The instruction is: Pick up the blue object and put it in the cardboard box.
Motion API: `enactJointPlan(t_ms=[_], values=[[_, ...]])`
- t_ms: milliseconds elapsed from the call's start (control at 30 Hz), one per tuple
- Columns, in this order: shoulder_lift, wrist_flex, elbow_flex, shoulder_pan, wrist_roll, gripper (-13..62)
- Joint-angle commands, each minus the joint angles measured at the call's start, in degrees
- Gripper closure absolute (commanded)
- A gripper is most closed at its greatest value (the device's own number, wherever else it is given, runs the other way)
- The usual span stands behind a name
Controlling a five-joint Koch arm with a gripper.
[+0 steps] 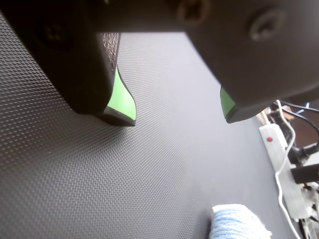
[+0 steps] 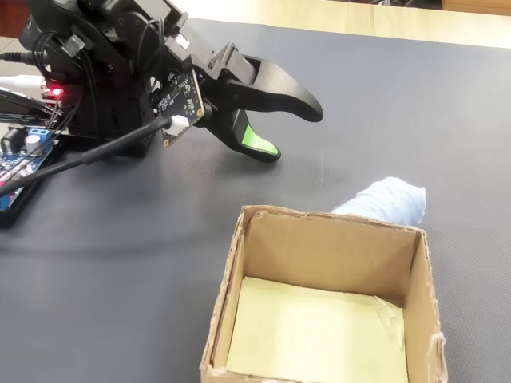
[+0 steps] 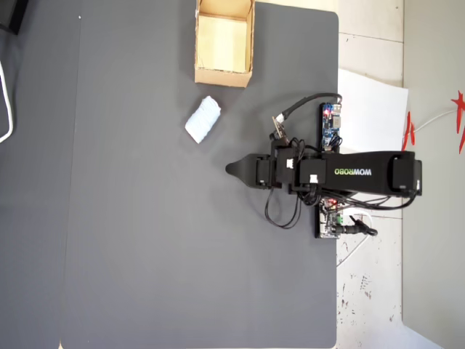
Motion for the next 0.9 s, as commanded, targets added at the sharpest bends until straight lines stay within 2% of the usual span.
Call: enactJointPlan(t_ms=[0,333,867], values=[[4.92,5.54,2.29,0.00,0.79,15.4],[5.01,5.01,2.29,0.00,1.23,15.5],[4.92,-10.02,2.20,0.00,-2.29,15.5]])
